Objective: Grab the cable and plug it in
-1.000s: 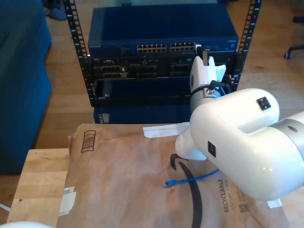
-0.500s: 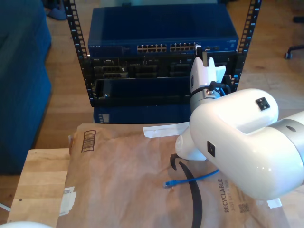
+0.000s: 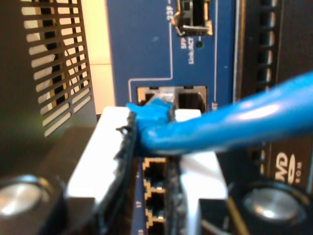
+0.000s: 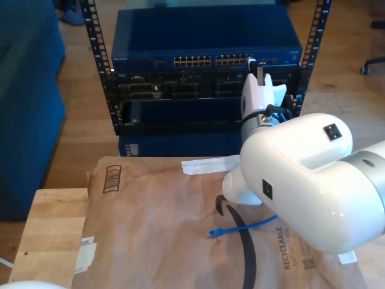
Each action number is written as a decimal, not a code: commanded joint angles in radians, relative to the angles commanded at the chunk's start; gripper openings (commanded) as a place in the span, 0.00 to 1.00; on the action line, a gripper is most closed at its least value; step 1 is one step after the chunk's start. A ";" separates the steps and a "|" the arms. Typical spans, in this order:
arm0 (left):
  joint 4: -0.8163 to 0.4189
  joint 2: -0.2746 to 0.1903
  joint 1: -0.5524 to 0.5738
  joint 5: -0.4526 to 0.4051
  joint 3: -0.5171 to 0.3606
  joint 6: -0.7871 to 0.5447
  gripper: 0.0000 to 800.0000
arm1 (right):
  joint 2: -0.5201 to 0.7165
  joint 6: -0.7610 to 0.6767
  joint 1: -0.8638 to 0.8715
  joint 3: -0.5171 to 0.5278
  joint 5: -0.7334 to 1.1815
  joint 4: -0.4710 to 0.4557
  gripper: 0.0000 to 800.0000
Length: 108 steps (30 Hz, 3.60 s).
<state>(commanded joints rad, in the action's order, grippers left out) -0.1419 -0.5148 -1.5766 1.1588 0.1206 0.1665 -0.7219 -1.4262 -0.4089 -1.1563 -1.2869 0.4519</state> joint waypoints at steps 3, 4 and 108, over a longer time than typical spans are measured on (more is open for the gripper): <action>0.000 -0.002 0.000 0.000 0.000 0.000 1.00 | 0.002 0.000 -0.005 0.002 -0.002 0.000 0.00; 0.000 -0.002 0.000 0.000 0.000 0.000 1.00 | 0.002 0.000 -0.006 0.000 -0.002 0.000 0.00; 0.000 0.000 0.000 0.000 0.000 0.000 1.00 | -0.034 0.000 0.023 -0.061 -0.002 -0.043 0.11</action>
<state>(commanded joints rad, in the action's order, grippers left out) -0.1419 -0.5148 -1.5766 1.1588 0.1206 0.1665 -0.7557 -1.4262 -0.3859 -1.2177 -1.2885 0.4089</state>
